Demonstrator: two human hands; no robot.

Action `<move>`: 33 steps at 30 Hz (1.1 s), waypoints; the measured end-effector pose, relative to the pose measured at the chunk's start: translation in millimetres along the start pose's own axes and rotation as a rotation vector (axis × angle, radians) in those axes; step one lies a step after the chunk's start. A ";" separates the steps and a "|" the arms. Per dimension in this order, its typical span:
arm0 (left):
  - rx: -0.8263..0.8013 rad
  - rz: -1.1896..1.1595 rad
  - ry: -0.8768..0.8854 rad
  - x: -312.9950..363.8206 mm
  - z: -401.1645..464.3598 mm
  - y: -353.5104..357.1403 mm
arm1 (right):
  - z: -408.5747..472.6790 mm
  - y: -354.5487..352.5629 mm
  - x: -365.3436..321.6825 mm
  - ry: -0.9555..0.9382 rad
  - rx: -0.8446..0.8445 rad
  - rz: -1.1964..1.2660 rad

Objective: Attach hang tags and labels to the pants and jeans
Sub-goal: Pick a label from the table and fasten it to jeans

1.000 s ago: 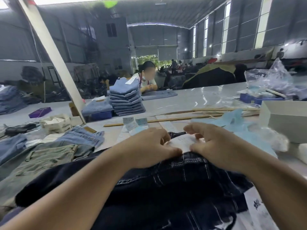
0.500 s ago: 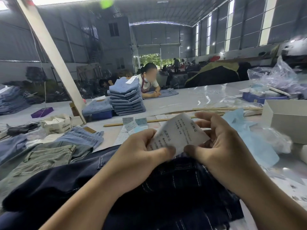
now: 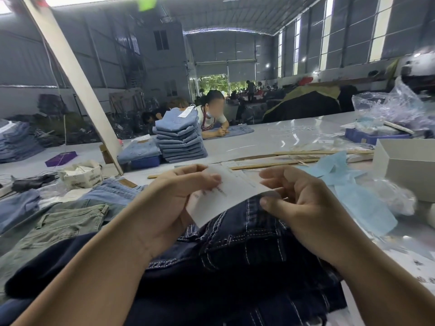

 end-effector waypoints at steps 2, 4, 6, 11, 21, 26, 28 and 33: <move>-0.020 0.010 -0.002 1.2 7.4 3.4 | 3.0 -0.1 2.3 0.013 0.042 0.021; -0.076 -0.088 0.001 3.4 14.2 5.3 | 4.5 0.0 5.3 0.020 0.054 0.077; -0.179 -0.186 0.022 5.9 20.8 6.0 | 6.1 -1.5 10.2 0.033 0.084 0.133; -0.051 0.346 0.033 3.9 45.9 11.7 | 16.8 -6.7 20.1 0.063 0.173 0.173; -0.156 1.045 -0.156 -0.3 113.4 10.1 | 42.2 -9.6 44.8 0.104 0.180 0.403; -0.120 0.836 -0.056 -30.1 121.0 1.5 | 37.9 -6.3 60.0 0.128 0.179 0.453; -0.047 0.826 -0.025 -37.9 120.2 -2.9 | 35.0 -2.9 61.3 0.144 0.214 0.385; 0.077 0.884 0.038 -42.8 112.9 -8.6 | 26.5 4.5 54.5 0.145 0.326 -0.013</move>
Point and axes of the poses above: each hand's wrist, its own z-axis towards the middle knuckle, its own y-axis out of the palm, x = y × z, the point moved 1 cm from there along z, towards the middle knuckle, and after that the axes turned 12 degrees about -x, right-handed, at the moved point
